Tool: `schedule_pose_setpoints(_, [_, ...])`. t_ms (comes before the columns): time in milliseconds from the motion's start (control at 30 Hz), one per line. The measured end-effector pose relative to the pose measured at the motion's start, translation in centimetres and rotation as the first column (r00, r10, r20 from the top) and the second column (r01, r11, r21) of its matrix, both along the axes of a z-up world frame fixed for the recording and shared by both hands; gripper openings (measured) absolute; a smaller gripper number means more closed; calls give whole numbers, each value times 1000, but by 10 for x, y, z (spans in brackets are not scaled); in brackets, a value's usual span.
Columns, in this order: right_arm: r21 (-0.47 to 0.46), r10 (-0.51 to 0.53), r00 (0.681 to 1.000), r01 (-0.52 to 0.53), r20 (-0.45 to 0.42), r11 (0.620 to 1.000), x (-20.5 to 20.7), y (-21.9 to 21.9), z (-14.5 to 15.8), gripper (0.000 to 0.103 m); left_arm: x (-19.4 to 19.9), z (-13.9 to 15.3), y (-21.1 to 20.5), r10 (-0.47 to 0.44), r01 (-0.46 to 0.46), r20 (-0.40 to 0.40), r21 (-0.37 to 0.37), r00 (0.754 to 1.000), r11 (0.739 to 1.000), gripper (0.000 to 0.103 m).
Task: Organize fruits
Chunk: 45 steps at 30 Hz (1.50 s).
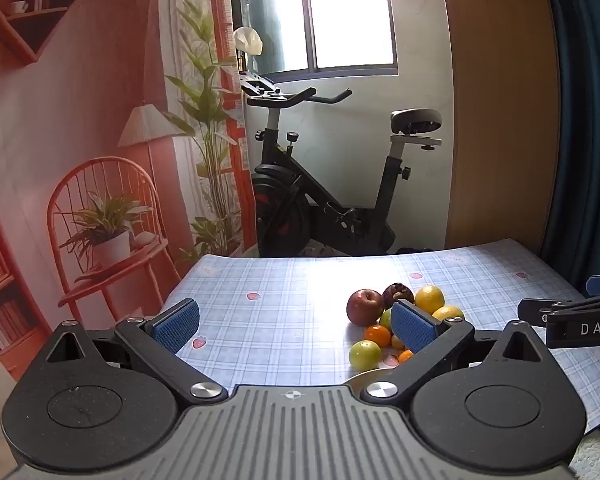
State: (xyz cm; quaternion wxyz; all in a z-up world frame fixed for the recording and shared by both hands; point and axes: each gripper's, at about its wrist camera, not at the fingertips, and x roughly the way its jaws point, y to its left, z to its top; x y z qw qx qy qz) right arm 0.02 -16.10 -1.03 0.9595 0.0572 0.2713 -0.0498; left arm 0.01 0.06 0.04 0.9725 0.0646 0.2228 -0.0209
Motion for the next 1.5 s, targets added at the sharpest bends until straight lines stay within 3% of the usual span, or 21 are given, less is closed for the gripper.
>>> schedule_pose_setpoints(1500, [-14,-16,999,17,49,1000,-9,-3,7,103,-5,3,1,-2,2,34,-10,999,1000,103])
